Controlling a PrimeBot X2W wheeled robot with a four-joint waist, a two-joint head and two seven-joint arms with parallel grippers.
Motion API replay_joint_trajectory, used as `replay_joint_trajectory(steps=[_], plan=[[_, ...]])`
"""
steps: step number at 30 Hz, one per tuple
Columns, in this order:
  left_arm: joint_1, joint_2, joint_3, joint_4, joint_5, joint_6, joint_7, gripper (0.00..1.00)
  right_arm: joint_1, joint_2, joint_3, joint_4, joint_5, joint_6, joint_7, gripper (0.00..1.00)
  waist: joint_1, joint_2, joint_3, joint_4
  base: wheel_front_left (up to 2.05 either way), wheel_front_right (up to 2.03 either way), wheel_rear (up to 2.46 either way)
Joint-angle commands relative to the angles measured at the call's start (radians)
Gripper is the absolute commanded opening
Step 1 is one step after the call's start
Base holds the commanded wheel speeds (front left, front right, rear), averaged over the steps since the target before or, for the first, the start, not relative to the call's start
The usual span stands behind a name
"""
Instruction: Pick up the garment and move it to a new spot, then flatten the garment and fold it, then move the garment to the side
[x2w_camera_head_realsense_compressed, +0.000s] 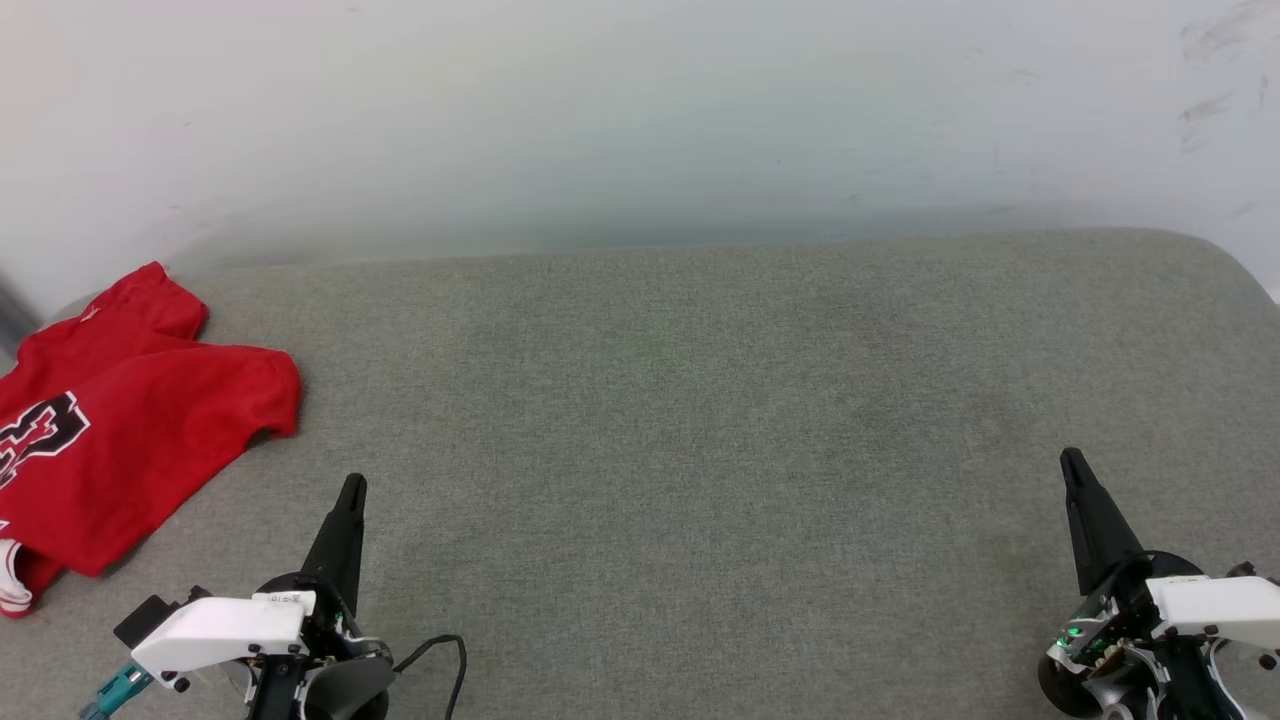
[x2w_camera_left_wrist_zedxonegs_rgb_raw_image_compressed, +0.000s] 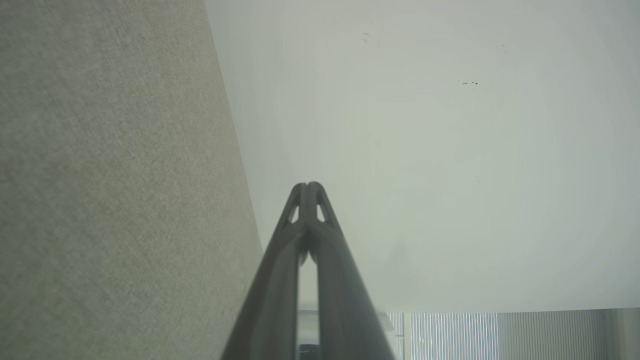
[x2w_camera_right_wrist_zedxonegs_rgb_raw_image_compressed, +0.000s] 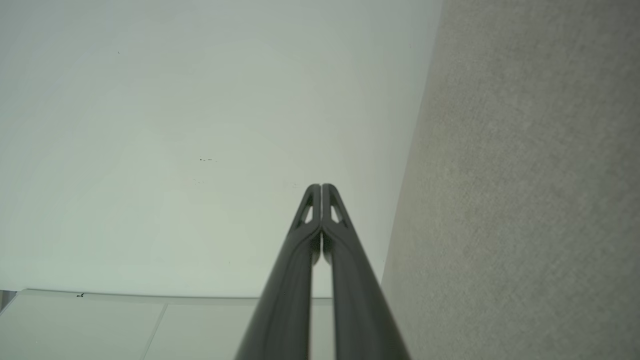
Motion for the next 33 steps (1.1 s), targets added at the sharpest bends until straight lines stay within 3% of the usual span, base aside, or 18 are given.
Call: replay_joint_trajectory(steps=[1,31,32,33], plan=[[-0.006,-0.002,0.003,0.000,0.002,-0.003,0.002,0.00,-0.010,0.005,0.001,0.000,-0.005,0.000,0.001,0.00,0.0000,0.0000,0.000,0.000,0.00,0.00,0.00],[-0.006,-0.002,0.003,0.000,0.002,-0.003,0.002,0.00,-0.010,0.005,0.001,0.000,-0.005,0.000,0.001,0.00,0.0000,0.0000,0.000,0.000,0.00,0.00,0.00],[0.000,0.000,0.000,0.000,0.000,0.000,0.000,1.00,0.000,0.000,0.000,0.000,0.000,0.000,0.000,1.00,0.0001,0.0000,0.000,0.000,0.00,0.00,0.00],[0.002,0.000,-0.001,0.004,0.001,0.000,-0.001,1.00,0.003,0.000,0.001,0.004,0.000,0.000,-0.001,1.00,0.0001,0.0000,0.000,0.000,0.00,0.00,0.00]])
